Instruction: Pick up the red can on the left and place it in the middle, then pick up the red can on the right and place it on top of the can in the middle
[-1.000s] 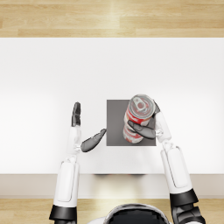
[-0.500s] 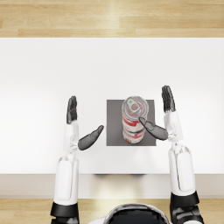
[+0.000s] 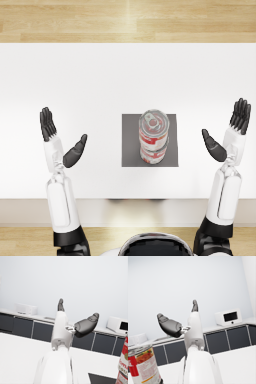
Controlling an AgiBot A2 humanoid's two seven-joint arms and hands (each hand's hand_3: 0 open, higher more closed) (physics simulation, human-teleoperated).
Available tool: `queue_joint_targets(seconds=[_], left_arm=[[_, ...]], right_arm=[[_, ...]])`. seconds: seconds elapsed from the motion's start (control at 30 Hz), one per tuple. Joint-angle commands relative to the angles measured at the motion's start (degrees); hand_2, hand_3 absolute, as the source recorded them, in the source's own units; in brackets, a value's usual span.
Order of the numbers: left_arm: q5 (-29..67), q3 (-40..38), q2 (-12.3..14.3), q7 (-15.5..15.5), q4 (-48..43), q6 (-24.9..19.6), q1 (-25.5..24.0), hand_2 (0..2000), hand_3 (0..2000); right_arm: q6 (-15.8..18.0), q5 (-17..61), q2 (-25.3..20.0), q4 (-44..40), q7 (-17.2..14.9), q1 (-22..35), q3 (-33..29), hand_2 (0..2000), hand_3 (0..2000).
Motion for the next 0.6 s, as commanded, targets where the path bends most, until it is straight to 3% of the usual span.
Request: queue_joint_targets(seconds=[0.03,0.6], left_arm=[[0.0,-1.9,0.3,0.0,0.5,0.0,-1.0,0,0],[0.0,-1.9,0.4,0.0,0.7,0.0,-1.6,0,0]], right_arm=[[0.0,0.0,-0.2,-1.3,0.4,-0.8,-1.2,0,0],[0.0,0.0,-0.3,-1.5,1.4,-1.6,-1.2,0,0]])
